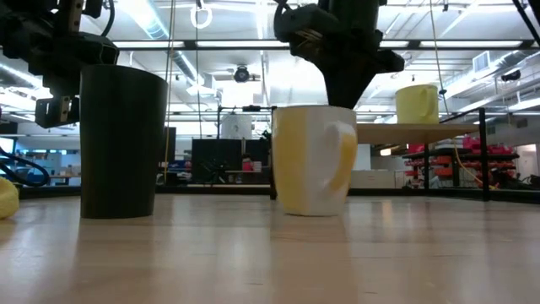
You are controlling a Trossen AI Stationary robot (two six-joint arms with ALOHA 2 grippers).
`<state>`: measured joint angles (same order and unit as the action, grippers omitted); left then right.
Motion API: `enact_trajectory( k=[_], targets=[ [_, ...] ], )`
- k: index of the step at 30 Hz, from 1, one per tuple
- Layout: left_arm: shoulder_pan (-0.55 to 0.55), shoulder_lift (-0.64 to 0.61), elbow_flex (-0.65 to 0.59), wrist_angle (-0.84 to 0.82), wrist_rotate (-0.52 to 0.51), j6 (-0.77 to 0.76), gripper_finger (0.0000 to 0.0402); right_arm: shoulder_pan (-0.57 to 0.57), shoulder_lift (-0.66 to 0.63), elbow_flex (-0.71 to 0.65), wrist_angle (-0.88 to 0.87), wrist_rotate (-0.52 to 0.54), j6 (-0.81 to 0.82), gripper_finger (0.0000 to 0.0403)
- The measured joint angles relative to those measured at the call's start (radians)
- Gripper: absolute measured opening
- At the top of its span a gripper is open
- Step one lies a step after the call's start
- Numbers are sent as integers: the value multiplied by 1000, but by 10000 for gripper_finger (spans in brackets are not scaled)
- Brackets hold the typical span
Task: Stack small to large cups/mugs on shelf
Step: Put the yellow mug on the shelf
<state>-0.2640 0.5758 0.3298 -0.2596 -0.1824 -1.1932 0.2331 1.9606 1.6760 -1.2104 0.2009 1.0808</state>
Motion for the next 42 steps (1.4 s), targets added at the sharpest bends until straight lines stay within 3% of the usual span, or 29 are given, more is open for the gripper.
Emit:
enact_trajectory(
  k=[16,42],
  targets=[
    [0,0,0,1,0,1,16,1,-57,-1,-220,-19,41,0],
    [0,0,0,0,1,1,22,-15,-57,-60,-280,-62,23,0]
  ],
)
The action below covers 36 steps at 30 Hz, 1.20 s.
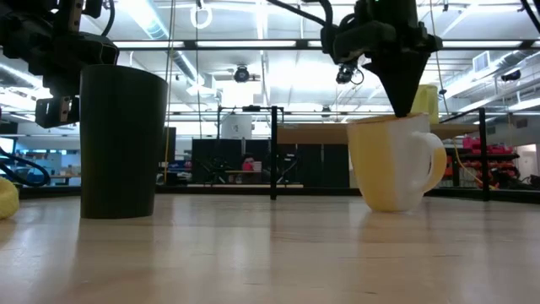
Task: Stack small to large cups/mugs on shelf
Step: Put the yellow mug on the shelf
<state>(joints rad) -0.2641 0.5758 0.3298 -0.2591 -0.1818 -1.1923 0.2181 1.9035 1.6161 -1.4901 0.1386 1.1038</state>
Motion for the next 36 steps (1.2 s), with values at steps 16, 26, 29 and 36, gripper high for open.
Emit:
enact_trajectory(
  k=[16,26,29,36],
  targets=[
    [0,0,0,0,0,0,24,-34,4,-13,2,-5,-8,5],
    [0,0,0,0,1,0,14,-39,2,-74,-3,8,3,7],
    [0,0,0,0,1,0,18,-38,2,-74,-2,10,3,11],
    [0,0,0,1,1,0,27,-30,-15,-72,40,7,4,26]
  ],
)
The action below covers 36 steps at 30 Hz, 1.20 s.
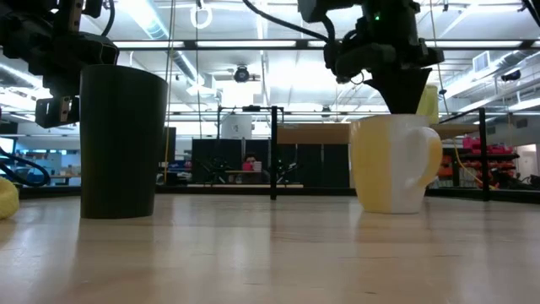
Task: Stack small to large cups/mugs on shelf
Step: Put the yellow mug on the shelf
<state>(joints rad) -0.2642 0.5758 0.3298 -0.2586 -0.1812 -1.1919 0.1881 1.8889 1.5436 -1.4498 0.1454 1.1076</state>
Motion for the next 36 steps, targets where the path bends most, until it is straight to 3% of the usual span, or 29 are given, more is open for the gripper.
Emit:
enact_trajectory(
  k=[13,22,28,36],
  targets=[
    [0,0,0,36,-16,11,21,5,-84,0,10,20,42,39],
    [28,0,0,318,-29,132,34,37,-229,0,9,86,124,40],
    [32,0,1,527,-35,234,30,118,-364,0,8,143,201,38],
    [32,72,1,650,-48,246,32,323,-503,0,-4,167,356,27]
  ],
)
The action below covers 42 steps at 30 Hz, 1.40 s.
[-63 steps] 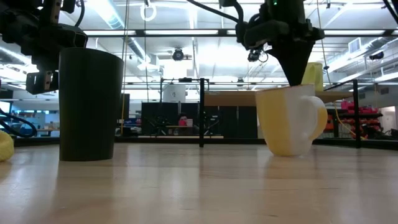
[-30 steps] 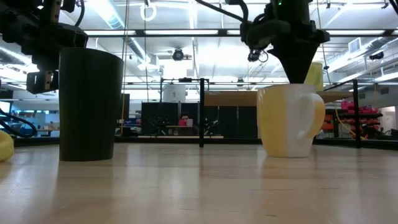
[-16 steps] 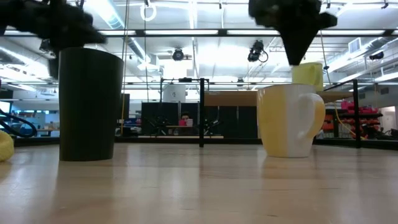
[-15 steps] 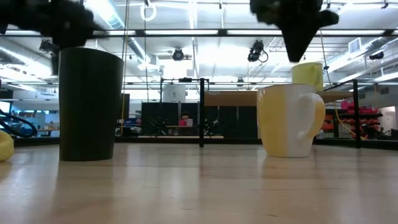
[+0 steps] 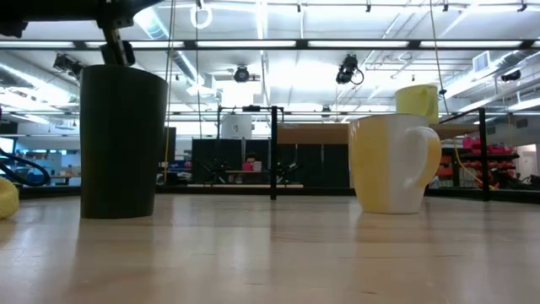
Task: Stack small to large cups/mugs on shelf
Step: Put the yellow mug on the shelf
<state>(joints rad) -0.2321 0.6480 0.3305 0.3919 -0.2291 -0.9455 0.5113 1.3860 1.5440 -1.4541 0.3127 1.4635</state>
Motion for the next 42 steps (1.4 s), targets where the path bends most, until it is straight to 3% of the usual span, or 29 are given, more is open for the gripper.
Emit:
enact_trajectory(
  k=[6,12,16,20,33,38,42],
  targets=[
    [-2,154,41,105,8,6,29,166,-31,0,-42,3,231,6],
    [-2,335,220,101,68,111,31,322,-23,-1,-40,133,404,16],
    [-2,450,353,19,77,164,32,403,-22,-47,-18,202,522,29],
    [-6,566,464,-127,91,171,26,462,-28,-175,122,226,600,39],
    [-42,847,580,-115,92,111,44,486,-68,-680,779,418,622,64],
    [-48,895,582,-103,92,51,45,456,-67,-781,881,434,611,64],
    [-48,929,582,-105,89,18,41,384,-67,-808,909,429,513,64]
  ],
)
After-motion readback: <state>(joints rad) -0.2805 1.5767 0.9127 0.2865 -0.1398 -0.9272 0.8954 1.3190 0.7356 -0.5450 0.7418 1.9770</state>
